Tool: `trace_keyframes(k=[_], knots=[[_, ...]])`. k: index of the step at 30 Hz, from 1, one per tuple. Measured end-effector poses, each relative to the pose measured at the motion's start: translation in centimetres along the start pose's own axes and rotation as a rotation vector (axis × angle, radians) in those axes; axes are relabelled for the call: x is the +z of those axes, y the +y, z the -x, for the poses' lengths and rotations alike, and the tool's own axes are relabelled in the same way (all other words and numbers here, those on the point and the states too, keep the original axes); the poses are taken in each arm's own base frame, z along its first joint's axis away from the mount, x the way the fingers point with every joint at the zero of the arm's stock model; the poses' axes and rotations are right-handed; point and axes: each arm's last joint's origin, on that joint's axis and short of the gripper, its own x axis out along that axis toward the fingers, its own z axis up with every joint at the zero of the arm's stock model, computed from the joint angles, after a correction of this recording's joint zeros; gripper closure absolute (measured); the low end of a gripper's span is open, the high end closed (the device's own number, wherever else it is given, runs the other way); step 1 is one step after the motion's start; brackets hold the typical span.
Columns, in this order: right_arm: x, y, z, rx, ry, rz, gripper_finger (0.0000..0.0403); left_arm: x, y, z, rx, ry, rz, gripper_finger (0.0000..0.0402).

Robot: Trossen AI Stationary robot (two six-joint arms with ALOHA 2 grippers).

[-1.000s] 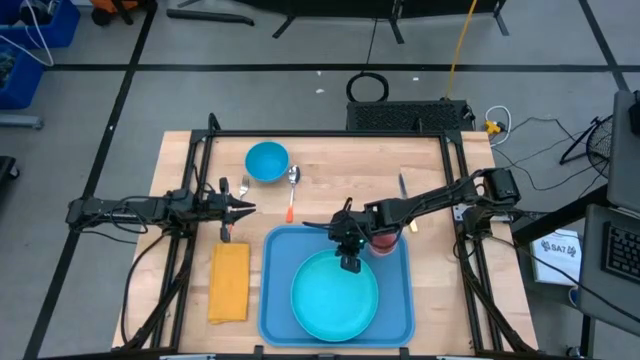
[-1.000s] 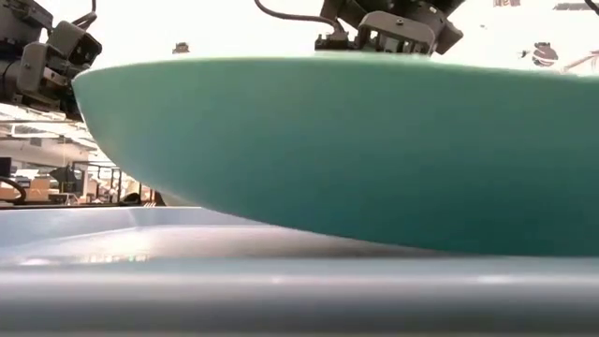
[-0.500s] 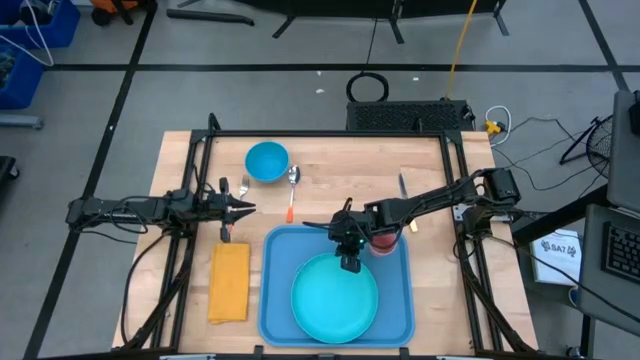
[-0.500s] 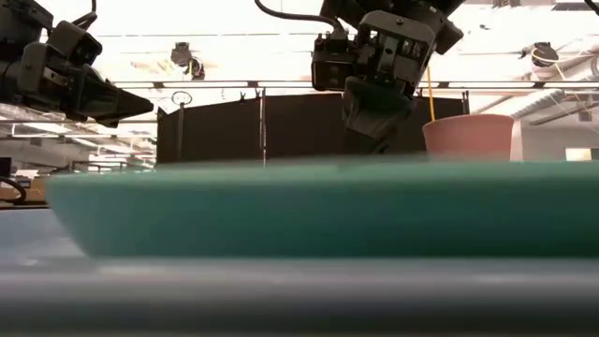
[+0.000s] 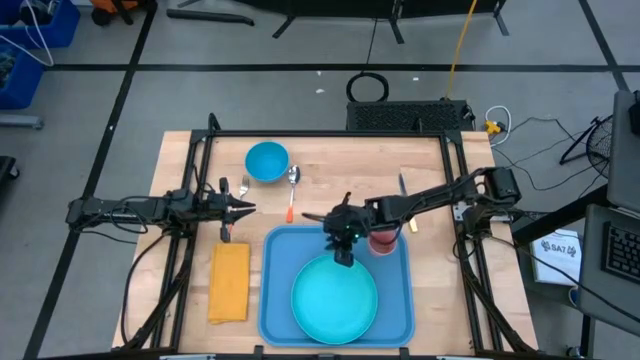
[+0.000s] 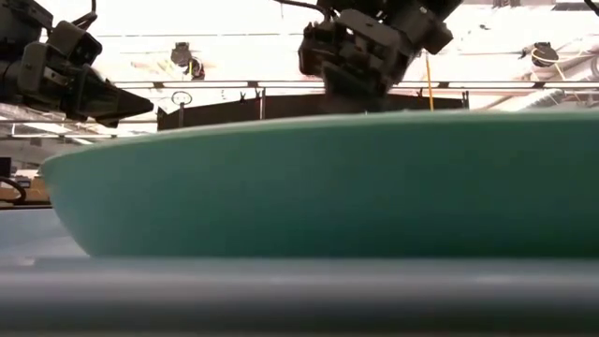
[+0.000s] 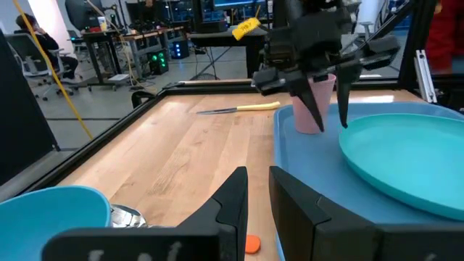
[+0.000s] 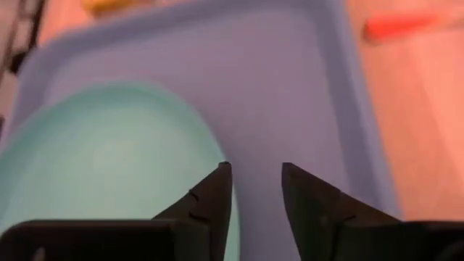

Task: Set up tray
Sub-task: Put the blue bowl on top of the blue plate

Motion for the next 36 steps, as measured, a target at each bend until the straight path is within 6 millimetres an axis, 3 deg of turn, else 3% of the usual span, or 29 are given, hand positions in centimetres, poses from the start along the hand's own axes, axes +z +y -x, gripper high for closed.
trace_keyframes(k=[5, 9, 13, 20, 26, 30, 36], knots=[[2.2, -0.9, 1.9, 0.008, -0.166, 0.071, 0.0273, 0.7, 0.4, 0.0, 0.122, -0.066, 0.028, 0.0339], [3.9, -2.0, 4.9, -0.050, -0.289, 0.129, 0.0276, 1.2, 1.1, 0.3, 0.368, -0.062, 0.097, 0.0339], [5.1, -3.1, 8.6, -0.222, -0.399, 0.199, 0.0275, 2.6, 1.7, 0.9, 0.557, -0.013, 0.138, 0.0339], [5.8, -4.6, 13.2, -0.486, -0.477, 0.285, 0.0271, 7.2, 2.4, 1.5, 0.568, 0.128, 0.262, 0.0339], [5.6, -6.7, 14.4, -0.679, -0.423, 0.292, 0.0271, 9.2, 3.6, 0.4, 0.623, 0.336, 0.391, 0.0333], [5.5, -7.9, 14.7, -0.710, -0.397, 0.287, 0.0270, 9.2, 4.9, -1.2, 0.692, 0.483, 0.452, 0.0294], [5.5, -9.1, 15.2, -0.752, -0.379, 0.297, 0.0270, 9.6, 7.9, -3.3, 0.664, 0.656, 0.494, 0.0198]])
